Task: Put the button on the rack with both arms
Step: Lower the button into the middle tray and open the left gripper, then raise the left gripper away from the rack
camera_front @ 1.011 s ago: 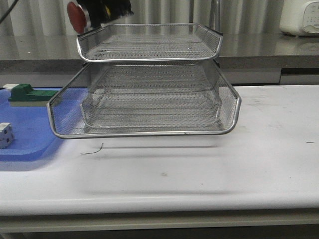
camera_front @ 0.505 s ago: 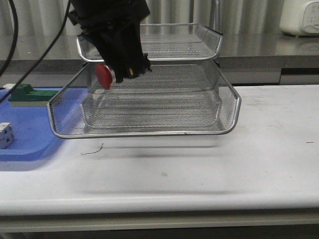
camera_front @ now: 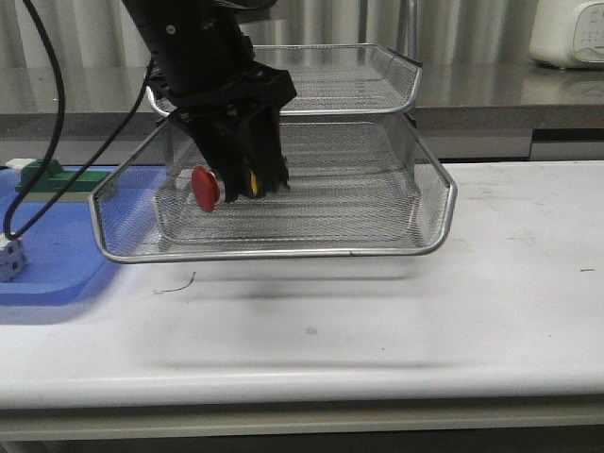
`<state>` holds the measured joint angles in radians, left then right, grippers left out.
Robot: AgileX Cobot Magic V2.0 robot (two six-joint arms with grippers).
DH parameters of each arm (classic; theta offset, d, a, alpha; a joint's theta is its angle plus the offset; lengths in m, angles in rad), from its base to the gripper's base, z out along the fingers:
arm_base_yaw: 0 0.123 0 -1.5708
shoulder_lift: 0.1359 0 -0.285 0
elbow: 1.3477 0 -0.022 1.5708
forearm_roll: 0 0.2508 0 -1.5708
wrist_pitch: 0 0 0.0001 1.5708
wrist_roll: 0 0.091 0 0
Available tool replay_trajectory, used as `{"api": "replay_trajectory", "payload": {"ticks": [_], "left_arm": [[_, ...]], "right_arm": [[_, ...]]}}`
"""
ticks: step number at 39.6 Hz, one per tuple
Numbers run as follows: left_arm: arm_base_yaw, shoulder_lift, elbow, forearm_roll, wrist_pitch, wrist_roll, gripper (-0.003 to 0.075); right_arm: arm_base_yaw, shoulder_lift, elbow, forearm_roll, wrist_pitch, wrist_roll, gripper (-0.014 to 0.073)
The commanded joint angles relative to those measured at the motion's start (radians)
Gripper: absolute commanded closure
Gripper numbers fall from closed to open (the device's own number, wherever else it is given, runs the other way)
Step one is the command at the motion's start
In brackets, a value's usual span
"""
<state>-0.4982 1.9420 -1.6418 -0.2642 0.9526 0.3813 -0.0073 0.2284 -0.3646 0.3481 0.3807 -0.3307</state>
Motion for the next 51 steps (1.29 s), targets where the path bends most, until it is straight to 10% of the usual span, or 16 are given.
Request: {"api": "replay_trajectory", "payload": {"ticks": [1, 24, 41, 51], "left_arm": [[-0.020, -0.058, -0.025, -0.029, -0.033, 0.013, 0.0207], [-0.048, -0.066, -0.312, -0.012, 0.303, 0.015, 0.0193], [-0.044, -0.199, -0.308, 0.195, 0.340, -0.070, 0.0725], [0.062, -0.406, -0.078, 0.222, 0.316, -0.109, 0.0739]], "right_arm": [[-0.005, 0.008, -0.022, 0.002, -0.075, -0.001, 0.0654], [-0.005, 0.008, -0.022, 0.002, -0.075, -0.001, 0.0654], [-0.005, 0.008, -0.022, 0.002, -0.075, -0.001, 0.0654], [-0.005, 0.008, -0.022, 0.002, -0.075, -0.001, 0.0654]]}}
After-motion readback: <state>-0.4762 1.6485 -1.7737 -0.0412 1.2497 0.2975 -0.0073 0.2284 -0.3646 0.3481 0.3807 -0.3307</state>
